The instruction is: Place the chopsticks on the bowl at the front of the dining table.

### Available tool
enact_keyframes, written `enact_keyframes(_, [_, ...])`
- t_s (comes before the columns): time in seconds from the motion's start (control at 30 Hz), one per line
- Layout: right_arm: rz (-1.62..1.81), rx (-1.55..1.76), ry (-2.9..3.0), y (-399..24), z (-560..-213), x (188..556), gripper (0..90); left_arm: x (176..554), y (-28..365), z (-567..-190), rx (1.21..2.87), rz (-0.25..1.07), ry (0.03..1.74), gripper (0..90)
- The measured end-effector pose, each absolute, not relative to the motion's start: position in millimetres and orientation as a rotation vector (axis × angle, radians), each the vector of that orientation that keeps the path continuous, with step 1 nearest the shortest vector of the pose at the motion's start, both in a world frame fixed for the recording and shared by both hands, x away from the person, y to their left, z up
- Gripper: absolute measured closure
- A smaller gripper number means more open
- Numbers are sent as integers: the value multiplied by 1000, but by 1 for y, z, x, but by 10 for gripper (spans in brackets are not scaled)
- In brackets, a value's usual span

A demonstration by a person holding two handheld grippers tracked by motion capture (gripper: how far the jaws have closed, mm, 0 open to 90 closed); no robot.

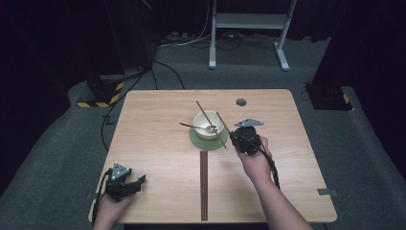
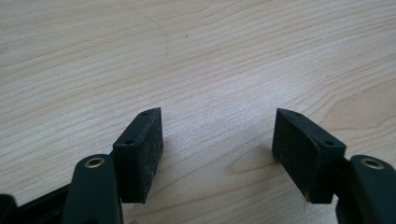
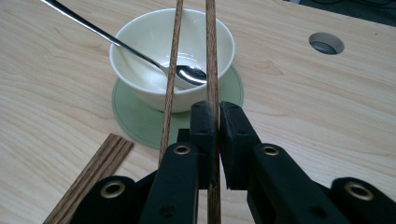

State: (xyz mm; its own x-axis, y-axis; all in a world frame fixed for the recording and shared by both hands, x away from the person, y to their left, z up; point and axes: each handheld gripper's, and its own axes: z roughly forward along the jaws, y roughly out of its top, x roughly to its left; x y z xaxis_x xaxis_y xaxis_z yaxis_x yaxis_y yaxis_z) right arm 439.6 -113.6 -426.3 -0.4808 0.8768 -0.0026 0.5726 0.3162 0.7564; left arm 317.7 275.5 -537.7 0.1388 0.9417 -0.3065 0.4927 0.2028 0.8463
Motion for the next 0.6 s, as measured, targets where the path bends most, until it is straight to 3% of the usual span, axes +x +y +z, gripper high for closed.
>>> enact_keyframes(0.6, [941,1313,2190,-85,-428,484,841,318,276,-538,1437,572,1493,337])
